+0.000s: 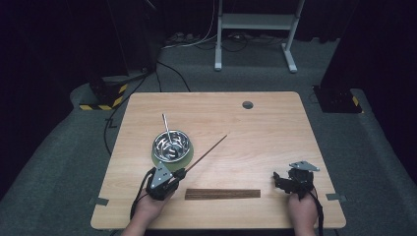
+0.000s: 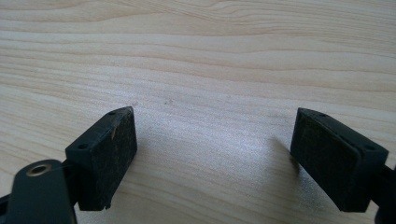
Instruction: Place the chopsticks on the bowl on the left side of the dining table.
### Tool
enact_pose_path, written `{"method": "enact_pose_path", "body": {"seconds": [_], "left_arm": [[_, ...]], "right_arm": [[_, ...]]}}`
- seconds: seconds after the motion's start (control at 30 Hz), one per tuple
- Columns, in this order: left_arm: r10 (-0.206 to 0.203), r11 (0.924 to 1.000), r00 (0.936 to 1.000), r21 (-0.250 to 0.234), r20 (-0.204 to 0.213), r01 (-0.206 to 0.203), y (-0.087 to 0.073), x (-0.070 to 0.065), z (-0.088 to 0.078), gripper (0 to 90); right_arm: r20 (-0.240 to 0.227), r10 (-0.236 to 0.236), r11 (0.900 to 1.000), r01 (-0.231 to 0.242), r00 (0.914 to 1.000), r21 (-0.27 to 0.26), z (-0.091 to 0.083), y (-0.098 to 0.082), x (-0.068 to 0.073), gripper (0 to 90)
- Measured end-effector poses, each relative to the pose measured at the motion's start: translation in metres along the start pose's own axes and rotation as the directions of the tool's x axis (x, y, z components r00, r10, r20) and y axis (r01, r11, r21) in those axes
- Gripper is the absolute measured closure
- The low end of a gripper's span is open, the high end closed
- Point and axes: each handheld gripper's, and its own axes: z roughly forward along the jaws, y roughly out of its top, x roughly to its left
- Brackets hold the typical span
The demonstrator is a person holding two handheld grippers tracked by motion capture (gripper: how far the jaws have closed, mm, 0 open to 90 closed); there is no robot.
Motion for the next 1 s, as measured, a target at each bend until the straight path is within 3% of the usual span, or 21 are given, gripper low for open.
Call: {"method": "enact_pose_path", "body": {"seconds": [0.2,0.23,0.33,0.6,0.63,1.0], "left_arm": [[-0.004,0.9995,0.9999,-0.032,-0.015,0.003,0.007,0.006,-0.009,83.8],[-0.019,0.9988,0.9995,-0.047,-0.024,0.018,0.009,0.009,-0.012,83.8],[-0.009,0.9989,0.9994,-0.047,-0.034,0.007,0.011,0.014,-0.015,83.8],[-0.023,0.9977,0.9954,-0.066,-0.094,0.016,0.017,0.036,-0.026,83.9],[-0.047,0.9960,0.9929,-0.081,-0.109,0.038,0.018,0.042,-0.028,83.9],[-0.083,0.9934,0.9788,-0.093,-0.187,0.067,0.016,0.069,-0.032,83.9]], "right_arm": [[0.001,-0.001,1.000,0.001,1.0000,0.000,0.000,0.000,0.000,14.3],[0.001,-0.002,1.000,0.002,1.0000,0.000,0.000,0.000,0.000,14.3],[0.001,0.000,1.000,0.000,1.0000,0.000,0.000,0.000,0.000,14.3],[0.002,-0.002,1.000,0.002,1.0000,0.000,0.000,0.000,0.000,14.4],[0.002,-0.002,1.000,0.002,1.0000,0.000,0.000,0.000,0.000,14.4],[0.000,0.000,1.000,0.000,1.0000,0.000,0.000,0.000,0.000,14.4]]}}
